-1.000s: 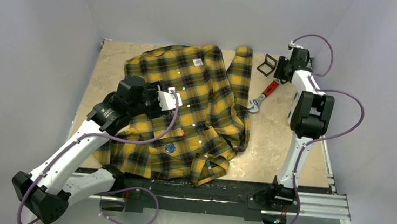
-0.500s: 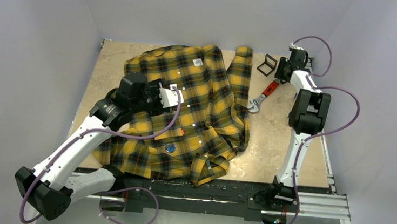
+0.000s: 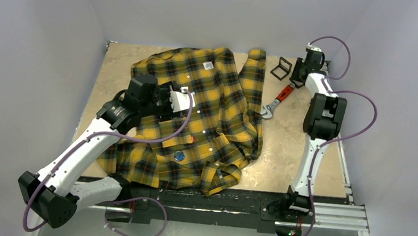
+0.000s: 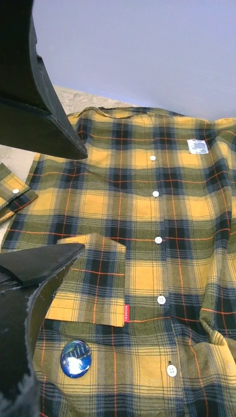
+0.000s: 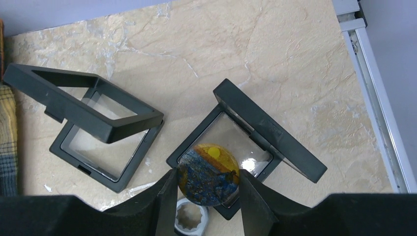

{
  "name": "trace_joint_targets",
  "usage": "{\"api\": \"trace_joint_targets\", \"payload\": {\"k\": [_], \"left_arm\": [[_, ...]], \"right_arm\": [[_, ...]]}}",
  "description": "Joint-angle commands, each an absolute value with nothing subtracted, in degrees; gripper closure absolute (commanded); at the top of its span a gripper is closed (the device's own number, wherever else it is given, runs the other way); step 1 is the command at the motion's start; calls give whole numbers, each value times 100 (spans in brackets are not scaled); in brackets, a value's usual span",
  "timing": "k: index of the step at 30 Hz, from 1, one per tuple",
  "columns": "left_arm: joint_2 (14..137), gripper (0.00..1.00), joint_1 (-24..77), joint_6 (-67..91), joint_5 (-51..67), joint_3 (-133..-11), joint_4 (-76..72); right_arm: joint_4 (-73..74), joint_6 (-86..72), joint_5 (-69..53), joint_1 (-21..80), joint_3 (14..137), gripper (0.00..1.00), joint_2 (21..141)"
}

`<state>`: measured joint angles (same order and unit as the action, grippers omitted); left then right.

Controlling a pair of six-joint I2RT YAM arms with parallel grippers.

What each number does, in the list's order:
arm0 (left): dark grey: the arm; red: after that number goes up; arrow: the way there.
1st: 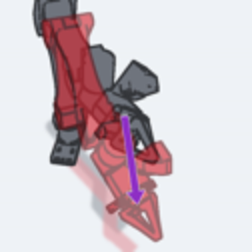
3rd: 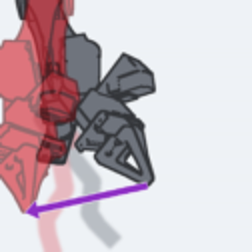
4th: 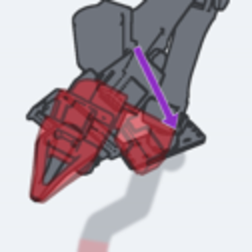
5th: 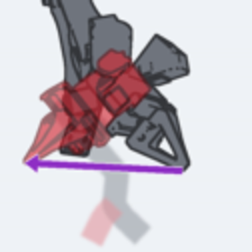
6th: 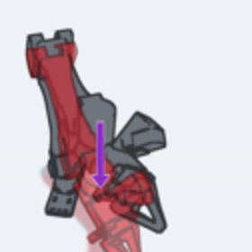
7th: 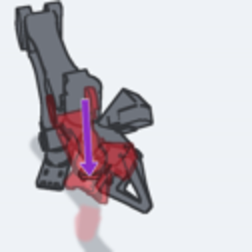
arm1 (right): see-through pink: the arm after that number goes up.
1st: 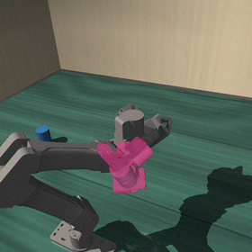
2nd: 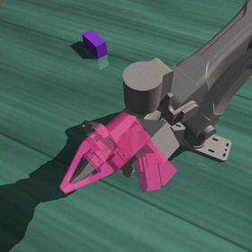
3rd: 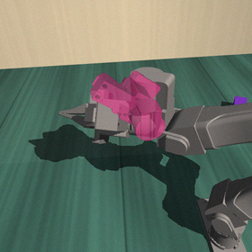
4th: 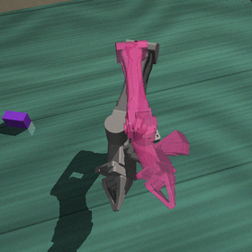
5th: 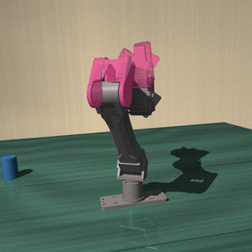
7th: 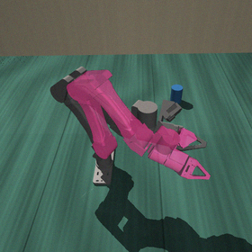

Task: Remove the brooch from the garment

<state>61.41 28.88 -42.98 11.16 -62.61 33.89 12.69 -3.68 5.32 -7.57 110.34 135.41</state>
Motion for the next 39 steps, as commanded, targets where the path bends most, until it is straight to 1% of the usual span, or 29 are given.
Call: {"api": "trace_joint_targets", "payload": {"k": [1,7,16,22,29,32,35,39], "left_arm": [[6234,37,2848,-4153,1266,-6612,3335],[6287,37,2848,-4161,1281,-6660,3334],[6304,37,2848,-4201,1331,-6735,3435],[6371,37,2848,-4192,1352,-6846,3465],[6411,37,2848,-4193,1358,-6888,3484],[6423,37,2848,-4177,1362,-6916,3505],[6425,37,2848,-4168,1354,-6920,3515],[6425,37,2848,-4162,1320,-6917,3517]], "right_arm": [[1228,-466,745,-765,11361,78,13584],[1379,-475,790,-763,11566,78,13710],[1515,-391,969,-765,11775,81,13843],[1640,-288,1063,-765,11926,78,13962],[1848,-245,987,-765,12236,77,14138],[1886,-246,996,-765,12310,72,14197],[1951,-246,993,-764,12412,55,14245],[1945,-242,972,-765,12394,48,14232]]}}
